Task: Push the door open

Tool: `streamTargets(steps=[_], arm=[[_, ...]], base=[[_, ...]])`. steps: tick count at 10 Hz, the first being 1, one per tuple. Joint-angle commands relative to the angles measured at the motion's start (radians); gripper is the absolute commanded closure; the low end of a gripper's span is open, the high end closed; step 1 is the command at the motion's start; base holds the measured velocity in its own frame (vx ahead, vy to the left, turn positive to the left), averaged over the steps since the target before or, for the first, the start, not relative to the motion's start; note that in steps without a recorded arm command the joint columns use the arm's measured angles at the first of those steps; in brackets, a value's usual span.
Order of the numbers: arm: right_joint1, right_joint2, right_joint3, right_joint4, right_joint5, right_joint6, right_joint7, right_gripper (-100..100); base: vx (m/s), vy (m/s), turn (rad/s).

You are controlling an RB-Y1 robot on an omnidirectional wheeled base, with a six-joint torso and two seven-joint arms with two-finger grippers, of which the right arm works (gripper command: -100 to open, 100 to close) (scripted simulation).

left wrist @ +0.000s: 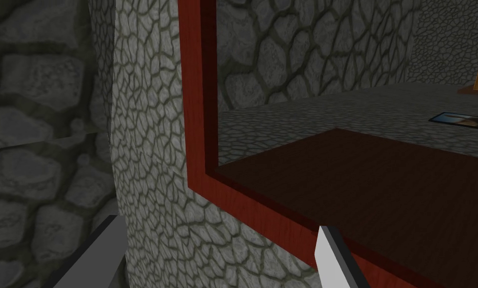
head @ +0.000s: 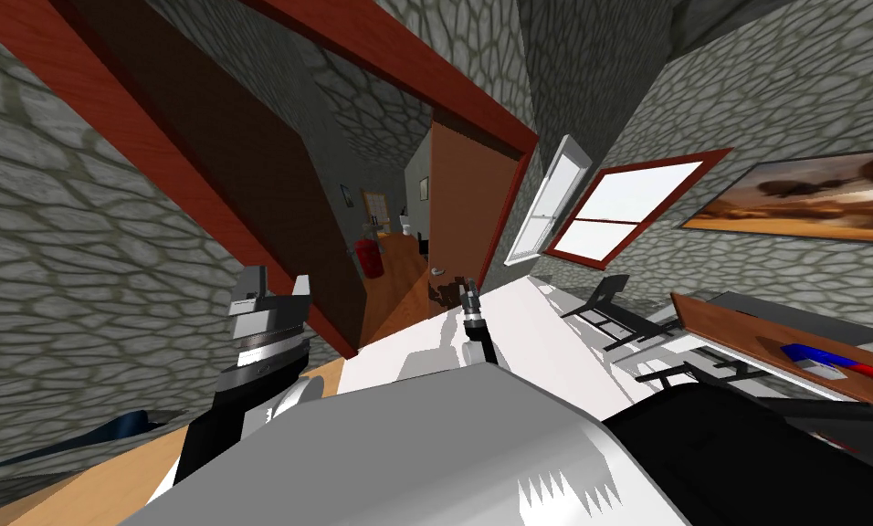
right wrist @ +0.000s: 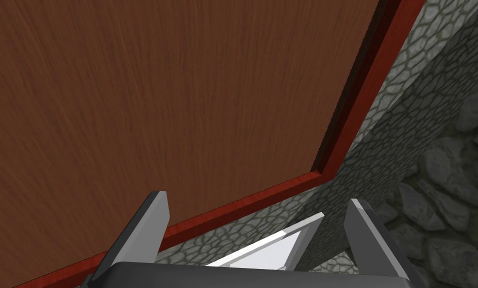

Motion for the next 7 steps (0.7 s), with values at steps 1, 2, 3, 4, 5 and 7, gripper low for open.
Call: streamTargets(steps=[1, 2, 3, 4, 5, 7], arm=[[-0.011, 0.001, 0.001, 0.029, 0.002, -0.007, 0.002, -100], [-0.024, 0.000, 0.003, 0.066, 0.005, -0.013, 0.004, -100], [-0.037, -0.002, 0.005, 0.099, 0.009, -0.018, 0.006, -100], [-0.049, -0.002, 0.007, 0.130, 0.012, -0.024, 0.009, -100], [-0.049, -0.002, 0.007, 0.141, 0.012, -0.024, 0.009, -100], [-0.062, -0.002, 0.009, 0.179, 0.015, -0.030, 0.011, -100]], base=[[0.047, -0.024, 0.016], [0.049, -0.027, 0.031], [0.068, -0.053, 0.048], [0.085, -0.084, 0.047], [0.065, -0.061, 0.023], [0.054, -0.034, 0.022]])
